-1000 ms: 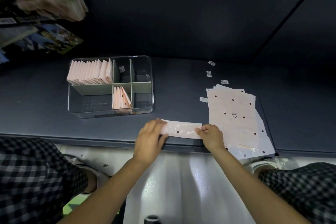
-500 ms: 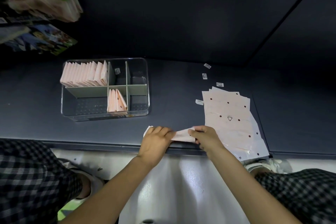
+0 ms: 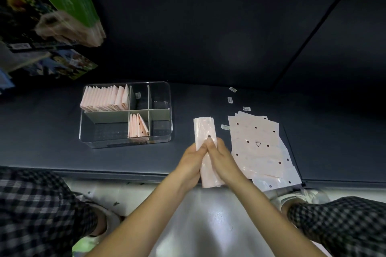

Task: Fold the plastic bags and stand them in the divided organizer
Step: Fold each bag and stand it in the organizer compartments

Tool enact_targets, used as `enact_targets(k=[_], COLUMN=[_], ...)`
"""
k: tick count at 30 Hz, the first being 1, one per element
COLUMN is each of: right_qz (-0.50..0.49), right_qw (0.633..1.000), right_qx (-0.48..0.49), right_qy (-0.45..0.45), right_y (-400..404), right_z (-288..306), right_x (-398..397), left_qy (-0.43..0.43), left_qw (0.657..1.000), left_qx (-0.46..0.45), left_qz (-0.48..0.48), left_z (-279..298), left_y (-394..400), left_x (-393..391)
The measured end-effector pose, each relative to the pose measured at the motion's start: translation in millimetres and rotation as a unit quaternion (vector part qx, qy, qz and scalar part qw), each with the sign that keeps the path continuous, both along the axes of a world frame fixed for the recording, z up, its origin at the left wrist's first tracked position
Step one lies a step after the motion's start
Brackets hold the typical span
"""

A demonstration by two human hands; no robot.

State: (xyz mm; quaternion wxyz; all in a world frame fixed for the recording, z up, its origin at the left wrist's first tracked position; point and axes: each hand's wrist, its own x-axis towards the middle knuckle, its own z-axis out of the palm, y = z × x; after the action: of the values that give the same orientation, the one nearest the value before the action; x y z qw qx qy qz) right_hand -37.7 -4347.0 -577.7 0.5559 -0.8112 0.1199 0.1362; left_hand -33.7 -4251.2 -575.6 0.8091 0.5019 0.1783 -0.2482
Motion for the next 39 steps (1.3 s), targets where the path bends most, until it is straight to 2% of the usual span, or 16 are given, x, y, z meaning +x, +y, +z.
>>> enact_targets(k=[2, 6, 9, 16, 20, 29, 34, 39], right_qz=[0.009, 0.072, 0.077, 0.062, 0.072, 0.087, 0.051, 0.031], right_qw=[1.0, 0.997, 0.996, 0.996, 0.994, 0.994, 0.988, 0.971], right_qx=[-0.003, -0.04, -0.036, 0.065, 0.079, 0.072, 0.142, 0.239], right_qy=[0.0, -0.001, -0.011, 0.0, 0.007, -0.006, -0.035, -0.012], right_y=[-4.7, -8.9, -12.0, -22.9, -24.2, -20.2, -22.8, -23.3], right_z=[8.4, 17.8, 22.6, 43.7, 47.9, 53.0, 55.1, 54.8], right_x=[-0.4, -4.4, -4.9, -6.6, -9.2, -17.2, -19.8, -19.5], left_qy=[0.012, 0.026, 0.022, -0.056, -0.079, -0.083, -0.097, -0.128], left_qw=[0.999, 0.999, 0.998, 0.996, 0.993, 0.993, 0.99, 0.988], left_qx=[-0.03, -0.042, -0.047, 0.023, 0.074, 0.076, 0.095, 0.07], left_qz=[0.006, -0.003, -0.033, -0.07, -0.046, -0.027, -0.038, -0.059], left_z=[3.4, 9.6, 14.0, 28.1, 33.2, 40.6, 47.4, 53.0], left_y=[4.4, 11.1, 17.3, 43.1, 48.5, 46.6, 51.7, 60.8], left_x=[-1.0, -2.3, -4.1, -3.7, -1.6, -5.2, -5.4, -2.5])
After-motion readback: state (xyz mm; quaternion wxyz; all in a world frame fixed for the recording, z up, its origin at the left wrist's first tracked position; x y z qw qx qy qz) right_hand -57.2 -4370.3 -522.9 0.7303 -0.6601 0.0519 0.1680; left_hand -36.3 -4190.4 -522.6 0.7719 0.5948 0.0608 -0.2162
